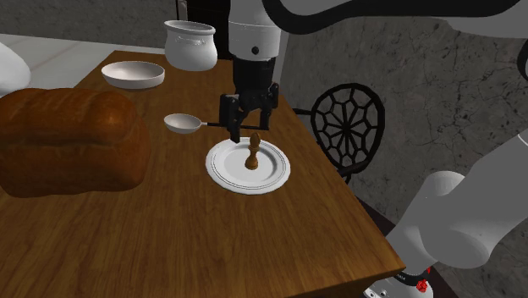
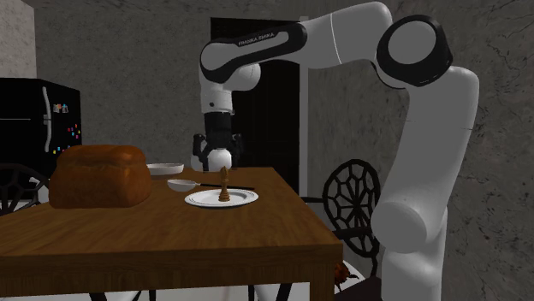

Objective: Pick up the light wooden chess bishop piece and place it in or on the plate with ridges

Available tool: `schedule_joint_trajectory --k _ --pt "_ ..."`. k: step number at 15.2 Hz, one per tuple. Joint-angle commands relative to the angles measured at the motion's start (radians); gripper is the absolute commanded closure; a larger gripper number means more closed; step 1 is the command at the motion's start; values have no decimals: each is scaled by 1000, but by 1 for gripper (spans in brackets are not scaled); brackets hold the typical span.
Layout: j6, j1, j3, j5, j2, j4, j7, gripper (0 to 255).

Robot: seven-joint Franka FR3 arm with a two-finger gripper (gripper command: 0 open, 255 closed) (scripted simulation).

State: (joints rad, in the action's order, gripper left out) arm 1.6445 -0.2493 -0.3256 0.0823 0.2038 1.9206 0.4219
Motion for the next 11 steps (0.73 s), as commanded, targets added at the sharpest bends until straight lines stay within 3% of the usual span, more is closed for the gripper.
schedule_joint_trajectory --k 1,3,11 --pt "-54 1 -1 -4 -12 -66 5 0" --pt "-115 2 -1 -9 -29 -143 10 0" --pt "-115 2 -1 -9 -29 -143 10 0"
